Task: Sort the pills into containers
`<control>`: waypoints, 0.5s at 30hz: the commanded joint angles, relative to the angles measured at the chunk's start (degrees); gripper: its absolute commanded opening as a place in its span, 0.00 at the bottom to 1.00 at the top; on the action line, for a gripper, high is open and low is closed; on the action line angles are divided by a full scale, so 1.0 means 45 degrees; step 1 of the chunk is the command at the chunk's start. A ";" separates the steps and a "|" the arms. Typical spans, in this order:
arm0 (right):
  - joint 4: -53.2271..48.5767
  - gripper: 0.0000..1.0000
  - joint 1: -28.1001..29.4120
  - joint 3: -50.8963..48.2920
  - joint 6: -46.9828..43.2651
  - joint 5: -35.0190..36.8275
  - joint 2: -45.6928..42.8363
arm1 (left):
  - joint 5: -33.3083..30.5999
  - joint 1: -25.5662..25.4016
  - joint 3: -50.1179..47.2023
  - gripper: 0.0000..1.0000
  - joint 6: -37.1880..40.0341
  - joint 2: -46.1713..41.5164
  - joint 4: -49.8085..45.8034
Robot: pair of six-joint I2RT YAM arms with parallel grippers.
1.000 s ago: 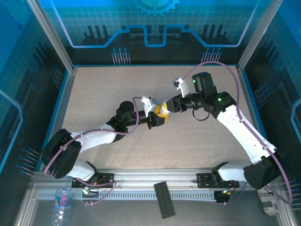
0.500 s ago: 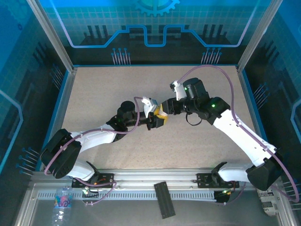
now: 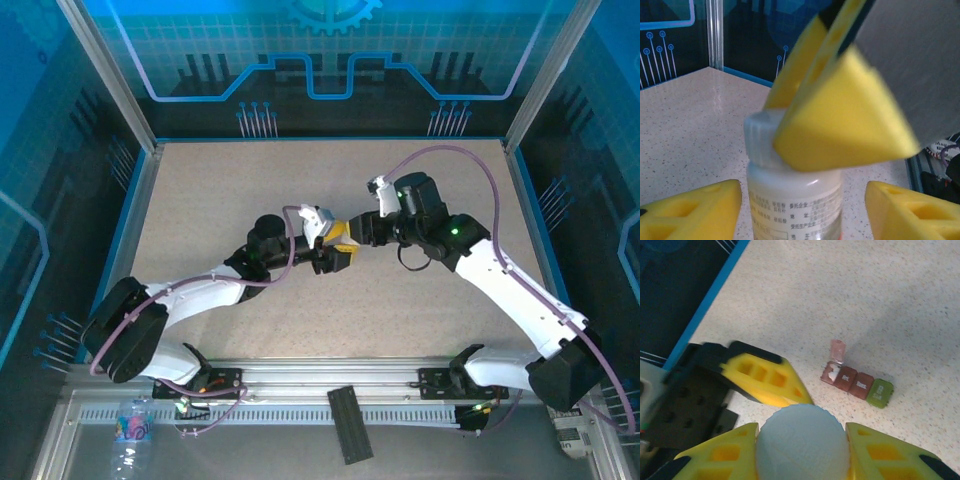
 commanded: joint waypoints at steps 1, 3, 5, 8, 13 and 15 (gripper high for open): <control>0.0642 0.25 -0.0311 -0.0268 0.0191 0.0516 -0.0003 | -0.0305 -0.0035 -0.0295 0.80 0.0247 -0.0347 0.0308; 0.0820 0.25 -0.0512 -0.0440 0.0132 0.0760 0.0110 | -0.0376 -0.0052 -0.0650 0.99 0.0205 -0.0460 0.0333; 0.1003 0.25 -0.0714 -0.0633 0.0010 0.1083 0.0218 | -0.0581 -0.0049 -0.1161 0.99 0.0112 -0.0702 0.0539; 0.1456 0.25 -0.1040 -0.1147 -0.0186 0.1785 0.0381 | -0.1278 -0.0034 -0.2001 0.99 -0.0071 -0.1302 0.0878; 0.2920 0.26 -0.1385 -0.2343 -0.0557 0.3475 0.0657 | -0.3090 -0.0033 -0.3055 0.99 -0.0123 -0.2603 0.1090; 0.3860 0.26 -0.1428 -0.2973 -0.0762 0.4247 0.0763 | -0.3890 -0.0034 -0.3297 0.99 -0.0065 -0.3163 0.0900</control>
